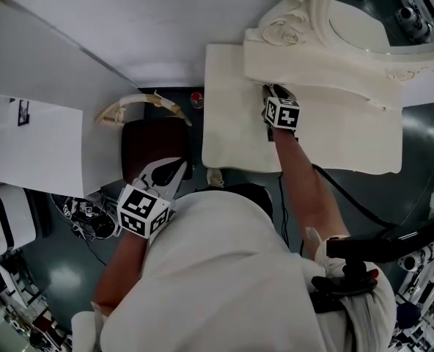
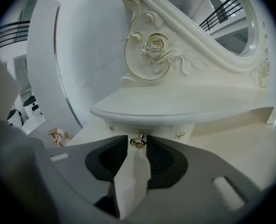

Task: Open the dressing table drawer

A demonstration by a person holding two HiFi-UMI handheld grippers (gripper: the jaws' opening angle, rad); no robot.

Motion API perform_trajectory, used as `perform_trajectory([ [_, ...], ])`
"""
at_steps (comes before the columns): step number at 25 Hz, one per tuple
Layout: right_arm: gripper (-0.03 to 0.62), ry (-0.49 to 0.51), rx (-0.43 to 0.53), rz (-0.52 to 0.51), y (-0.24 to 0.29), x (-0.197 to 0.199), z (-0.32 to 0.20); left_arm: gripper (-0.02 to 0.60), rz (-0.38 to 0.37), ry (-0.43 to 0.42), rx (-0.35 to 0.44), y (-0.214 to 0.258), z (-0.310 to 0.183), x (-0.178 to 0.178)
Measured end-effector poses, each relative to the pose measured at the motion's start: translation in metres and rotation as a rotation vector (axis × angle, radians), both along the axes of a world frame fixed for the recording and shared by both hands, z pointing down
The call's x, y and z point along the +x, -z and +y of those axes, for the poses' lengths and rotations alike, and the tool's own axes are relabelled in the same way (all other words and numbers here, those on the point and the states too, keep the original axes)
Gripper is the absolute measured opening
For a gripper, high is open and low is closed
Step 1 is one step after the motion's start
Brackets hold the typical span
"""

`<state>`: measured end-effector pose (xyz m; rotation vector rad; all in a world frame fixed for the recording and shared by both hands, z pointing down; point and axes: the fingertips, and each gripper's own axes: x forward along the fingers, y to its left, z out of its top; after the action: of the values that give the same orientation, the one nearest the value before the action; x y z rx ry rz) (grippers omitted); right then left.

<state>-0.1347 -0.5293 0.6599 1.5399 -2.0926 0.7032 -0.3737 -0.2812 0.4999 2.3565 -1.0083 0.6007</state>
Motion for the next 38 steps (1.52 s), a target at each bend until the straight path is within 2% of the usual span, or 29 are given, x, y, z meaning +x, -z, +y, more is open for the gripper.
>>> perform_trajectory([
  [4,0.1,-0.017,0.004,0.017,-0.001,0.001,-0.003,0.002,0.002,0.002,-0.002,-0.003,-0.004,-0.005],
  [13,0.097,-0.027,0.004,0.02,-0.002,0.0,0.001,0.003,0.003,-0.004,-0.009,-0.008,-0.003,-0.006],
  [38,0.097,0.005,-0.018,0.019,-0.005,0.004,0.056,0.003,0.013,-0.06,-0.012,-0.01,0.015,0.023],
])
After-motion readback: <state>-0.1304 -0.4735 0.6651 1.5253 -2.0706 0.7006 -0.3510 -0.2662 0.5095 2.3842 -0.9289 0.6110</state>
